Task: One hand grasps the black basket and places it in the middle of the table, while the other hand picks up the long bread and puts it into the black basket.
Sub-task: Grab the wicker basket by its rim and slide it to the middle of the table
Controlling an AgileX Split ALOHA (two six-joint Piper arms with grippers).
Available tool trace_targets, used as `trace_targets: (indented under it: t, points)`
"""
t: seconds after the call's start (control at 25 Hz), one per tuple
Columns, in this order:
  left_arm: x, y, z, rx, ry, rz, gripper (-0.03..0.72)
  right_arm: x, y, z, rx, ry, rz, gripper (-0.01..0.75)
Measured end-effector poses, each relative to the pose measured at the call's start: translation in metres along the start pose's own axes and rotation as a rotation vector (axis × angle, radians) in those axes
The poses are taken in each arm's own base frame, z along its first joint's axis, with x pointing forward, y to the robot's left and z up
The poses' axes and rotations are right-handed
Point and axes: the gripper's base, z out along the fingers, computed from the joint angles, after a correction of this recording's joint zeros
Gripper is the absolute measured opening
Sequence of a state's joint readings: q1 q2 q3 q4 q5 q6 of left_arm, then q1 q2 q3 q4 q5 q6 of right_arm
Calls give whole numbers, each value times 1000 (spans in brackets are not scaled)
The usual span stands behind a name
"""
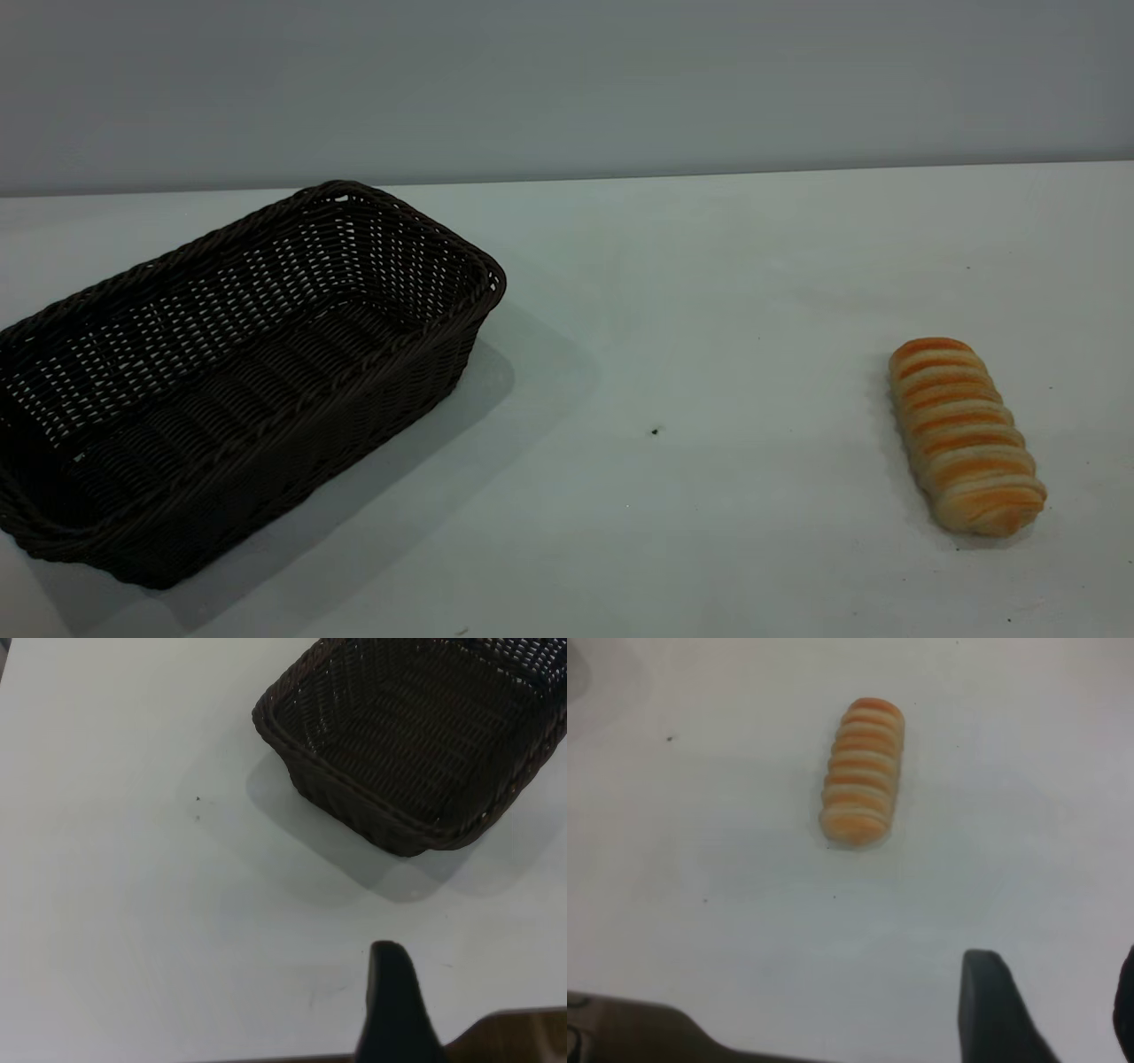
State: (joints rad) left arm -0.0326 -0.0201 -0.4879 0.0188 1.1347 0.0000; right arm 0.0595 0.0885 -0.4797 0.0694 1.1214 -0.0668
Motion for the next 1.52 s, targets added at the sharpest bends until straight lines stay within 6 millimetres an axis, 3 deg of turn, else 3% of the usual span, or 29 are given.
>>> trace_targets:
  t: [0.72, 0.92, 1.08, 1.24, 1.52]
  points:
    - [0, 0, 0, 17, -1, 13, 544, 0, 1, 0, -7, 0, 2, 313]
    - [-1, 1, 1, 34, 5, 0, 544, 0, 5, 0, -89, -3, -5, 313]
    - [-15, -1, 2, 49, 25, -82, 544, -3, 8, -1, -145, -29, 2, 313]
    - [-37, -3, 21, 39, 111, -176, 544, -14, 7, 2, -164, -45, -20, 313]
    - [-72, -8, 86, -11, 354, -303, 544, -44, 6, 33, -129, -24, -37, 380]
